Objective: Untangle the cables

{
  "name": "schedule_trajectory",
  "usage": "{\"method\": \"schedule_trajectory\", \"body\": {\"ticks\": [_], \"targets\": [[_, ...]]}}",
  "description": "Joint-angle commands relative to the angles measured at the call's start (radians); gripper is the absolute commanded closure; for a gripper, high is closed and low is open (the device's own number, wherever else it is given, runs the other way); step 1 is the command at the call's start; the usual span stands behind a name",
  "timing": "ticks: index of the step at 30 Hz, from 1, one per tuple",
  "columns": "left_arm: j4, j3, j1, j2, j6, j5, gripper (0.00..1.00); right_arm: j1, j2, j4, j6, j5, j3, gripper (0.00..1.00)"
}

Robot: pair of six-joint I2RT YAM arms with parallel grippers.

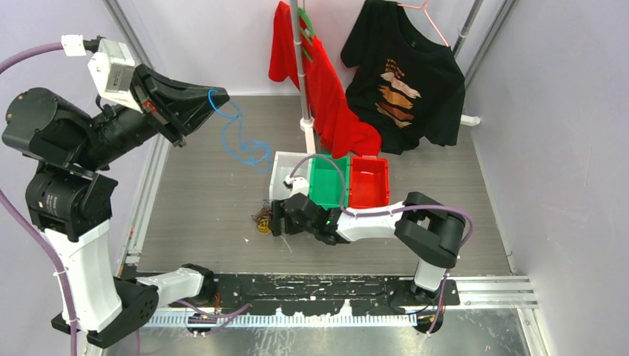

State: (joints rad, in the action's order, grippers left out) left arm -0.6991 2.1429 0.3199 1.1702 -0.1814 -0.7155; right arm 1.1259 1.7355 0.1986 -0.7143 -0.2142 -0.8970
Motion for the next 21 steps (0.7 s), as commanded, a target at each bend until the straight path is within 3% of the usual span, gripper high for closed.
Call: {"method": "schedule_trajectory", "body": {"ticks": [1, 7, 13, 17, 21], "targets": [[-0.025, 0.034, 0.001, 0.005, 0.06, 0.058, 1.0, 0.003, -0.082, 0.054, -0.029, 0.0, 0.016, 0.22], [-0.032, -0.213, 0.003, -0.084, 0.104, 0.045, 1.0, -0.006, -0.347, -0.12, 0.074, 0.02, -0.015, 0.01], [-0.033, -0.495, 0.003, -0.167, 0.149, 0.043, 1.0, -0.029, -0.525, -0.315, 0.198, 0.116, -0.114, 0.0], [-0.031, -0.579, 0.002, -0.184, 0.143, 0.039, 1.0, -0.038, -0.575, -0.388, 0.272, 0.234, -0.178, 0.0], [-0.027, -0.639, 0.002, -0.19, 0.136, 0.043, 1.0, -0.058, -0.581, -0.467, 0.291, 0.222, -0.249, 0.02]]}}
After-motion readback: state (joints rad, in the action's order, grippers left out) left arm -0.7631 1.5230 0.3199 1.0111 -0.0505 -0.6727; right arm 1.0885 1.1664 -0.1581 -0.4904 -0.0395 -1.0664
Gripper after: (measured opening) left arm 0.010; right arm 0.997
